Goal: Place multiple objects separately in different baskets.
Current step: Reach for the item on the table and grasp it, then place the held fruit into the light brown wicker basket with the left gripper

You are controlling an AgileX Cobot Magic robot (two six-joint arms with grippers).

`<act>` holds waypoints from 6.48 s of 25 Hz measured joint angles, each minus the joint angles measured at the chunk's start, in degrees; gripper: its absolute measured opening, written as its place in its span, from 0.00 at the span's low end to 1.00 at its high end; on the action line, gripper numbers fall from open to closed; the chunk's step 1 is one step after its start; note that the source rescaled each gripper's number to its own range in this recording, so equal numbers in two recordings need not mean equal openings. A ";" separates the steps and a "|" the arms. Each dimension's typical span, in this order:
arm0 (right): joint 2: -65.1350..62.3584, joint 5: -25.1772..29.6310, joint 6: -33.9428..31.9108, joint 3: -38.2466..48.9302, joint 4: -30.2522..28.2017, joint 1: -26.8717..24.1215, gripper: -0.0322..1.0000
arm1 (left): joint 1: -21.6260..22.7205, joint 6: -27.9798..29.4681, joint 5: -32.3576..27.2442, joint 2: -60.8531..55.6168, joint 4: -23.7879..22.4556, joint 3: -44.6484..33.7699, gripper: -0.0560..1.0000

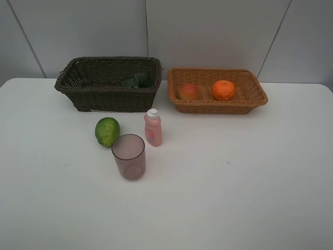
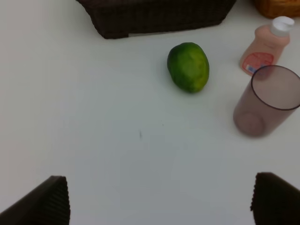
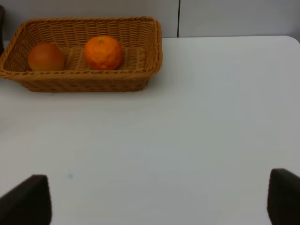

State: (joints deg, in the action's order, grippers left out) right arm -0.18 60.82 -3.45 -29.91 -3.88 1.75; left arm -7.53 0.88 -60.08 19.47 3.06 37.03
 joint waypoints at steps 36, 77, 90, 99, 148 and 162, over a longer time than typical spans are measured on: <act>0.00 0.00 0.00 0.00 0.00 0.00 1.00 | -14.70 24.43 18.75 78.42 -7.03 29.14 1.00; 0.00 0.00 0.00 0.00 0.00 0.00 1.00 | -16.67 29.99 30.91 100.38 -10.42 31.79 1.00; 0.00 0.00 0.00 0.00 0.00 0.00 1.00 | -16.67 29.99 30.74 100.57 -10.42 31.79 0.78; 0.00 0.00 0.00 0.00 0.00 0.00 1.00 | -16.67 29.99 28.61 99.90 -10.42 32.57 0.78; -0.04 0.00 0.00 0.00 0.00 0.00 1.00 | -31.55 4.43 61.72 125.78 -10.42 77.73 0.80; -0.04 0.00 0.00 0.00 0.00 0.00 1.00 | -31.37 4.43 54.71 122.62 -10.42 77.73 1.00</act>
State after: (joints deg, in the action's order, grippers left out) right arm -0.22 60.82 -3.45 -29.91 -3.88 1.75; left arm -38.90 5.31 -5.37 142.08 -7.35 114.75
